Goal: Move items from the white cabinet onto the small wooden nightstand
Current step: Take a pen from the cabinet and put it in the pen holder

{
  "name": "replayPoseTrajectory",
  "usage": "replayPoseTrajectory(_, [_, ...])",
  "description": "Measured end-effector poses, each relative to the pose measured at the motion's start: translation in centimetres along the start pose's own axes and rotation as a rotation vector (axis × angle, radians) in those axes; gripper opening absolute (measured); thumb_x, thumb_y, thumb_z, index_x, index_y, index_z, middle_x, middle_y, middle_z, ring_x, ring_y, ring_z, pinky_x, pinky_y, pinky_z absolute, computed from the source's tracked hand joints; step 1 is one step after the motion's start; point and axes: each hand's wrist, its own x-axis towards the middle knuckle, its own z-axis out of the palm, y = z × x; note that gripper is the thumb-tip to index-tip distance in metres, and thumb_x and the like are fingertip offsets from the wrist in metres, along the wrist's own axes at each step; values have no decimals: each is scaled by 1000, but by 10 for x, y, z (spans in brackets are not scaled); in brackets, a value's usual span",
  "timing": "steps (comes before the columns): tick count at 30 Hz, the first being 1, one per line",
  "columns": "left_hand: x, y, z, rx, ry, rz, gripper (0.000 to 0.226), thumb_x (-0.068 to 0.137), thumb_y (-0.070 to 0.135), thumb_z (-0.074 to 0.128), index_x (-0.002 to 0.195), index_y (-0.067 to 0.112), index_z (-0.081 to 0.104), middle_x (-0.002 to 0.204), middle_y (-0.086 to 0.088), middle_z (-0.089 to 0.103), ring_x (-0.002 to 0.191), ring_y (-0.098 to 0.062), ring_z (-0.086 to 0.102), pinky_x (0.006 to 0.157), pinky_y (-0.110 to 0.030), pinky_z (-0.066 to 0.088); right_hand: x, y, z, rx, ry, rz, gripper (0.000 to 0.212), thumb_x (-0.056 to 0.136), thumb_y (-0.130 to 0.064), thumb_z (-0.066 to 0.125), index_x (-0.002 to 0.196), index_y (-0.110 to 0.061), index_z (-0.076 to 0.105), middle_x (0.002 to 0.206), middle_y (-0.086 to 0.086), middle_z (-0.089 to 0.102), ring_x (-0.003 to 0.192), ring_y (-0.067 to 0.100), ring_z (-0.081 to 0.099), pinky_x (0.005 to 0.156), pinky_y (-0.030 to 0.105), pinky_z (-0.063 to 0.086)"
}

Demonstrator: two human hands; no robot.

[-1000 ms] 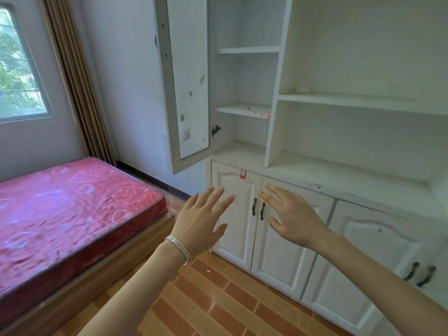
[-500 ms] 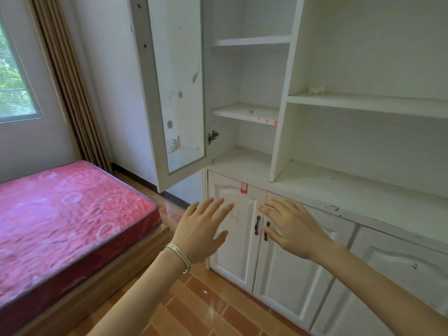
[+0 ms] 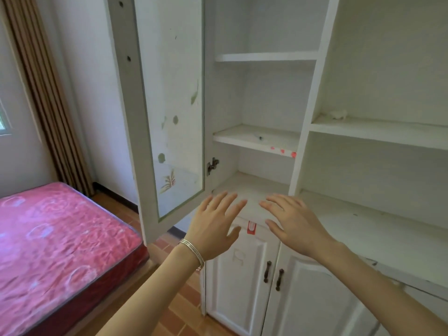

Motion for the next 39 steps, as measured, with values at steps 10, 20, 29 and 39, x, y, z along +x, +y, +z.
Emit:
replayPoseTrajectory(10, [81, -48, 84, -14, -30, 0, 63, 88, 39, 55, 144, 26, 29, 152, -4, 25, 138, -26, 25, 111, -42, 17, 68, 66, 79, -8, -43, 2, 42, 80, -31, 52, 120, -18, 58, 119, 6, 62, 108, 24, 58, 91, 40, 46])
replayPoseTrajectory(20, [234, -100, 124, -1, 121, -15, 64, 75, 34, 66, 134, 18, 46, 137, -9, 48, 122, -30, 48, 96, -47, 43, 211, 166, 90, 25, 70, -10, 41, 82, -28, 47, 115, -11, 61, 117, 13, 61, 104, 31, 59, 88, 41, 48])
replayPoseTrajectory(29, [290, -139, 154, -11, 96, -30, 71, 72, 30, 70, 136, 16, 44, 139, -11, 46, 127, -33, 44, 99, -49, 39, 289, 210, 95, 6, -102, 90, 52, 97, -44, 29, 143, -19, 28, 152, 0, 24, 136, 18, 25, 107, 29, 23])
replayPoseTrajectory(39, [309, -153, 173, -64, 121, 16, 59, 73, 34, 53, 130, 19, 48, 132, -7, 53, 123, -30, 48, 97, -49, 40, 292, 210, 100, 21, -70, -7, 40, 96, -40, 37, 120, -14, 56, 125, 0, 57, 113, 20, 50, 89, 38, 44])
